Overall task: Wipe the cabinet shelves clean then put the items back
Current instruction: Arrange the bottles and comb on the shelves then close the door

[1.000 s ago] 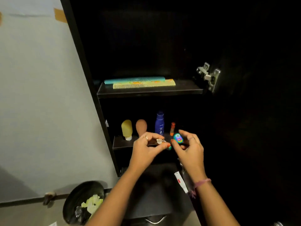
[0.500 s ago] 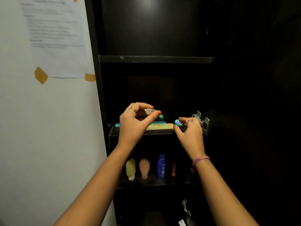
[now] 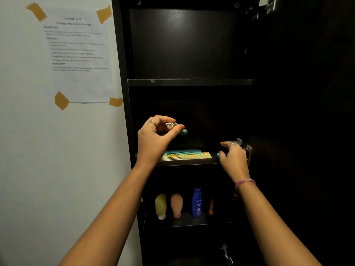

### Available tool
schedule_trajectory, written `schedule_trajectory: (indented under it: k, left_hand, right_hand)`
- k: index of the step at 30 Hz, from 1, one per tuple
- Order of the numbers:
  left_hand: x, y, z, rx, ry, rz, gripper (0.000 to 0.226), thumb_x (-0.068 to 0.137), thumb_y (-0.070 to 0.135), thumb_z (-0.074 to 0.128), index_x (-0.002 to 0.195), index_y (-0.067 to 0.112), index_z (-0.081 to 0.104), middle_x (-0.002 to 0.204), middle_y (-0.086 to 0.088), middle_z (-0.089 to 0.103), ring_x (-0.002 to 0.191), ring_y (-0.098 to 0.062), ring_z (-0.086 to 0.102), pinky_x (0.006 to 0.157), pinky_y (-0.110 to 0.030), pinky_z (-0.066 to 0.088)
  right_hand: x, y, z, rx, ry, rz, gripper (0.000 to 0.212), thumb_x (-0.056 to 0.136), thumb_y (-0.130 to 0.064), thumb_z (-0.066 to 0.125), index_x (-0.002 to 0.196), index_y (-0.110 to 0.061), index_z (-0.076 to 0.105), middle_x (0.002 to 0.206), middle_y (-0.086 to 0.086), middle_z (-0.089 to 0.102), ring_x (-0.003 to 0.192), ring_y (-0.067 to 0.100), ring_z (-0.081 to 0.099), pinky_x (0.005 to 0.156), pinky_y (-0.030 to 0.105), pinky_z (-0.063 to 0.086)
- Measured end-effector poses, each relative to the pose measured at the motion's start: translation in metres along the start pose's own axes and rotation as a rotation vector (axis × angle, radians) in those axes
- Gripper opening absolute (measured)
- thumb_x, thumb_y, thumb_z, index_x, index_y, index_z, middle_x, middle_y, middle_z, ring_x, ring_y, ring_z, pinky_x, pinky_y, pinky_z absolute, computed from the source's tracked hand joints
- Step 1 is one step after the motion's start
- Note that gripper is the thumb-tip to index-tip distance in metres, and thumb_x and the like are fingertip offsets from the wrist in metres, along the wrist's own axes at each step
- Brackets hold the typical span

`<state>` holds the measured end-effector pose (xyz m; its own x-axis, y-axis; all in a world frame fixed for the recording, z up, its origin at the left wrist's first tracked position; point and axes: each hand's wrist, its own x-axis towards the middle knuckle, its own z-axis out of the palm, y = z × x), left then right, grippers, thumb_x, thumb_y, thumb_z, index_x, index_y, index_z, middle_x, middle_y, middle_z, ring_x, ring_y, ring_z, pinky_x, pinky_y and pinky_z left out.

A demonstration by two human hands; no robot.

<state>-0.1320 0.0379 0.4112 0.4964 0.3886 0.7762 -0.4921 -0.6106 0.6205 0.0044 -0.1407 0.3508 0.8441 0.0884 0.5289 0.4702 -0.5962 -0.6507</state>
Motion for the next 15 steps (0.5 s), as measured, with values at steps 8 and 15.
schedule_trajectory:
  k: [8, 15]
  left_hand:
    - [0.018, 0.021, -0.006, 0.005, -0.026, 0.047, 0.021, 0.074, 0.029, 0.075, 0.093, 0.027, 0.065, 0.093, 0.007, 0.069, 0.088, -0.005, 0.067, 0.075, -0.017, 0.056]
    - [0.069, 0.051, -0.018, 0.025, 0.037, 0.136, 0.020, 0.076, 0.031, 0.075, 0.093, 0.025, 0.068, 0.091, 0.006, 0.070, 0.083, -0.005, 0.067, 0.076, -0.018, 0.056]
  right_hand:
    - [-0.006, -0.101, -0.048, 0.213, 0.112, -0.536, 0.051, 0.083, -0.032, 0.068, 0.131, -0.025, 0.051, 0.118, -0.016, 0.052, 0.105, -0.001, 0.050, 0.085, 0.011, 0.044]
    - [0.024, -0.161, -0.066, 0.116, 0.183, -0.749, 0.030, 0.087, -0.027, 0.064, 0.116, -0.018, 0.065, 0.110, -0.001, 0.069, 0.103, 0.012, 0.061, 0.090, 0.032, 0.053]
